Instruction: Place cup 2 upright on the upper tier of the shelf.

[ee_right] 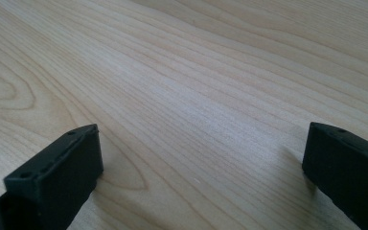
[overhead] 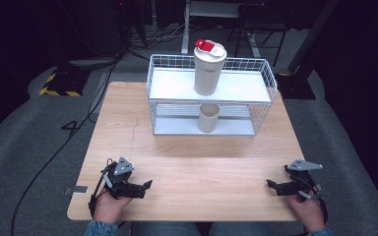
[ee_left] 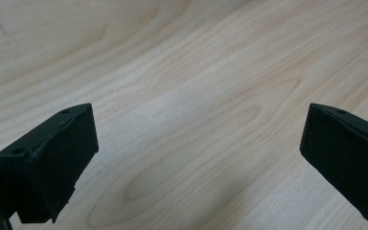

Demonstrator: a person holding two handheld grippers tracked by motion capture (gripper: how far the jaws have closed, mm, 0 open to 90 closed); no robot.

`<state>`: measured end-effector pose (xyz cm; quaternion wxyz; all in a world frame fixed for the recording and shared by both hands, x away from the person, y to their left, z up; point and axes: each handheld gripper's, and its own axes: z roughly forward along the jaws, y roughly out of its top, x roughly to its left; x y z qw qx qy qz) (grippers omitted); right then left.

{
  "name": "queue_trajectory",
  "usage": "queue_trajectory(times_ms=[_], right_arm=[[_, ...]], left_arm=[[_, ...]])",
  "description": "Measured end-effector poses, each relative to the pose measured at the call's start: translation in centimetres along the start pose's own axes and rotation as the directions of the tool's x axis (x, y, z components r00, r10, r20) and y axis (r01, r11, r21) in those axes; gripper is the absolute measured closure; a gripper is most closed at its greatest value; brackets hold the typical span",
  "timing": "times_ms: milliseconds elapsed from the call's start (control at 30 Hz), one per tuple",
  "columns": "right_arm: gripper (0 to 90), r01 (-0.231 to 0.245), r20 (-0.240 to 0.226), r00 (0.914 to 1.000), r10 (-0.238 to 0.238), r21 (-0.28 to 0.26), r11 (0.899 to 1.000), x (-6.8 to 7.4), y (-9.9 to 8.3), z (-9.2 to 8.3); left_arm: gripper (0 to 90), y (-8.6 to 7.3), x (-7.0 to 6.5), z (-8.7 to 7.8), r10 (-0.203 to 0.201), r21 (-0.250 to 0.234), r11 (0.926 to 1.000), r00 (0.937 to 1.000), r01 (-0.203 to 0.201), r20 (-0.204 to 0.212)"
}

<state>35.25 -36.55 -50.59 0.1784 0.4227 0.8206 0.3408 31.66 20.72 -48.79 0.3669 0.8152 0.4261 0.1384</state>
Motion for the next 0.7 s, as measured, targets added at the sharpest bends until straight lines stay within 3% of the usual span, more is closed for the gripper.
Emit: queue_trajectory(times_ms=[67,233,467,567,700], right_arm=[[0.2,0.000,0.000,1.0000,0.000,0.000,1.000,0.0,0.0,0.0],[0.2,0.000,0.000,1.0000,0.000,0.000,1.000,0.0,0.0,0.0],[0.2,0.000,0.000,1.0000,0.000,0.000,1.000,0.0,0.0,0.0],[0.2,0.000,0.000,1.0000,0.000,0.000,1.000,0.0,0.0,0.0],[0.2,0.000,0.001,1.0000,0.000,0.001,1.000,0.0,0.0,0.0]], left_arm=[[0.1,-0.1,-0.1,0.3,0.010,0.022,0.9997,0.9999,-0.010,-0.009],[0.1,-0.5,0.1,1.1,-0.006,0.083,0.9965,0.9996,0.008,-0.028],[0.3,-1.0,0.5,1.5,-0.004,0.073,0.9972,0.9956,0.011,-0.094],[0.3,-1.0,0.7,1.5,-0.019,0.070,0.9972,0.9940,0.026,-0.107],[0.3,-0.9,1.1,1.6,-0.013,0.071,0.9973,0.9955,0.020,-0.094]])
